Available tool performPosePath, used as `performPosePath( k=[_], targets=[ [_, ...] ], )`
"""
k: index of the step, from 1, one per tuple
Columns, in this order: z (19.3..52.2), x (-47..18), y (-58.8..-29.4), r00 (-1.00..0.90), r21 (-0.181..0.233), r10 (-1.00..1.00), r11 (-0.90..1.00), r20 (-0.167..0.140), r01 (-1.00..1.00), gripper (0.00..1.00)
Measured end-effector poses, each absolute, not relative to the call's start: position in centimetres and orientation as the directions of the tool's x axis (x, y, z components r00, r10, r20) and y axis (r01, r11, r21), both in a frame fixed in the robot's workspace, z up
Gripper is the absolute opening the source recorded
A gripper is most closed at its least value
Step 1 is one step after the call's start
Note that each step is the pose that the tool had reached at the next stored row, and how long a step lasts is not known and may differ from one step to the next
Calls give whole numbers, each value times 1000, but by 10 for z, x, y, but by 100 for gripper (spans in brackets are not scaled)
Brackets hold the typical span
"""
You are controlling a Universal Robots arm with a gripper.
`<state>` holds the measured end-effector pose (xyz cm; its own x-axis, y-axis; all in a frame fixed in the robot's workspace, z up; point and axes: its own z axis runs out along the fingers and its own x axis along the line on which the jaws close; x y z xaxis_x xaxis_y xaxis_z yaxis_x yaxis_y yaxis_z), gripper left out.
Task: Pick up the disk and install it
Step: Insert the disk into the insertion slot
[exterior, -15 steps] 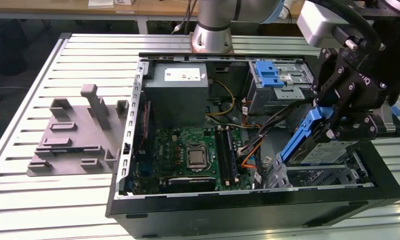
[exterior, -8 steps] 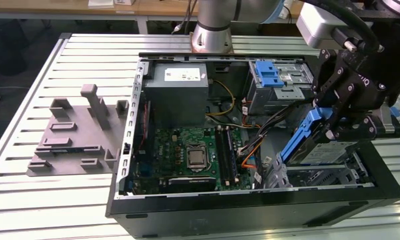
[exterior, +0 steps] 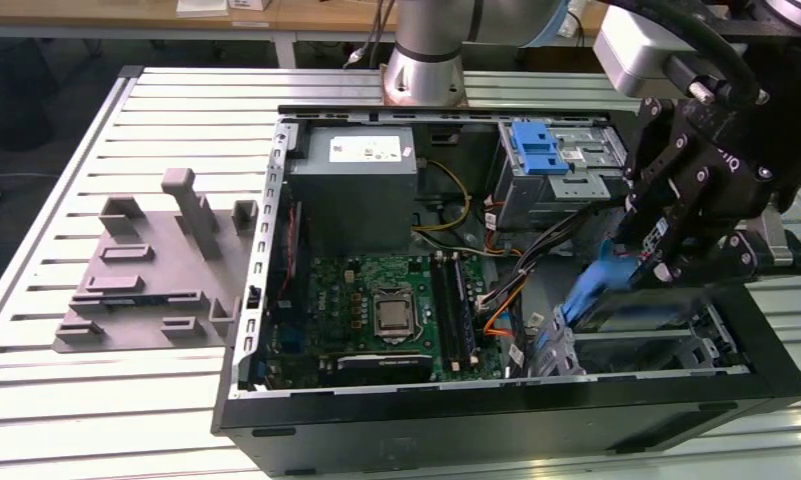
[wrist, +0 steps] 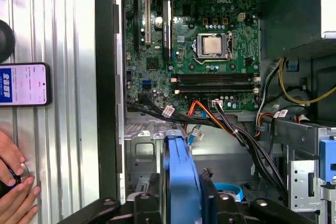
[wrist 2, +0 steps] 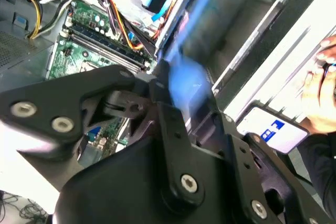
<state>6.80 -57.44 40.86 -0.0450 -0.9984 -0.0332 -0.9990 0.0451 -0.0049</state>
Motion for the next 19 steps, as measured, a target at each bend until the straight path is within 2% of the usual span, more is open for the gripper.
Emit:
performPosePath(
  k=[1,8,9,10,11,13,14,16,19],
  targets=[
    [408,68,-574,-45,-5,-998,45,-34,-999,44],
    [396,68,-574,-45,-5,-998,45,-33,-999,44],
    [396,68,-574,-45,-5,-998,45,-33,-999,43],
    [396,68,-574,-45,-5,-998,45,-33,-999,36],
    [396,68,-574,-45,-5,-998,45,-33,-999,36],
    [395,68,-574,-45,-5,-998,45,-33,-999,25],
    [394,68,-574,-45,-5,-998,45,-34,-999,25],
    [391,68,-574,-45,-5,-998,45,-33,-999,13],
    [387,68,-574,-45,-5,-998,45,-33,-999,11]
  ],
)
